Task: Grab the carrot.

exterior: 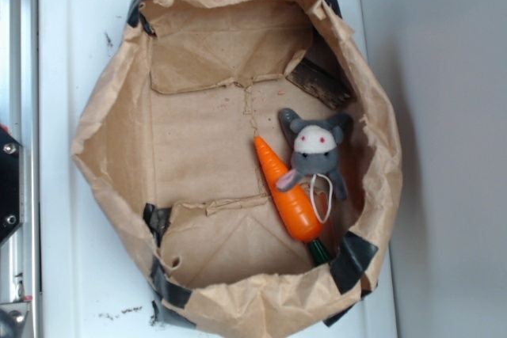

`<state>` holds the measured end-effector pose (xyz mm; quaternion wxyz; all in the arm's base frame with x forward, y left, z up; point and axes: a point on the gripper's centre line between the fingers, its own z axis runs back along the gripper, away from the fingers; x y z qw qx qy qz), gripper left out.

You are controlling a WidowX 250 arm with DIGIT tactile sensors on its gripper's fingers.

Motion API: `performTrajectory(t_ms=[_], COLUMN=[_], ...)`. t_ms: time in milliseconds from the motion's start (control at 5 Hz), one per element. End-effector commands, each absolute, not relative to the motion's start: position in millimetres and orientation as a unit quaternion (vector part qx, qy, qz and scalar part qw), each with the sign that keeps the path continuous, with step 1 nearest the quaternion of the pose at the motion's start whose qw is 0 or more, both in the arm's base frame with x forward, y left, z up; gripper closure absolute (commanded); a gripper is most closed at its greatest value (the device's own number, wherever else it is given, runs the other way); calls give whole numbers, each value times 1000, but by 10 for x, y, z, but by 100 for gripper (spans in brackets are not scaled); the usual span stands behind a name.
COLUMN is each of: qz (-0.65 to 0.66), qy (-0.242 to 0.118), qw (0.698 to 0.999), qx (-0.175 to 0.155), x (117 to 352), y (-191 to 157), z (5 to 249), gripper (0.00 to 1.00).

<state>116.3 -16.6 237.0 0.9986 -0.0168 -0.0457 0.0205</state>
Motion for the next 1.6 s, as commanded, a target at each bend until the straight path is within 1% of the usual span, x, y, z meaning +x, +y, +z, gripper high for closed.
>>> performTrajectory(t_ms=[0,200,400,600,1000,1200,1400], qz=[20,-31,-54,-141,-141,-158,-184], qy=[-46,-52,-66,-72,-72,-65,-48], qw=[999,998,996,986,986,985,982], qx=[-17,-20,-19,-55,-55,5,17], x=[1163,1664,2170,2677,2677,2854,2807], y=[-166,-28,47,-79,-79,-66,-57], z=[2370,2293,2197,2276,2276,1777,1272], gripper=[0,0,0,0,0,0,0])
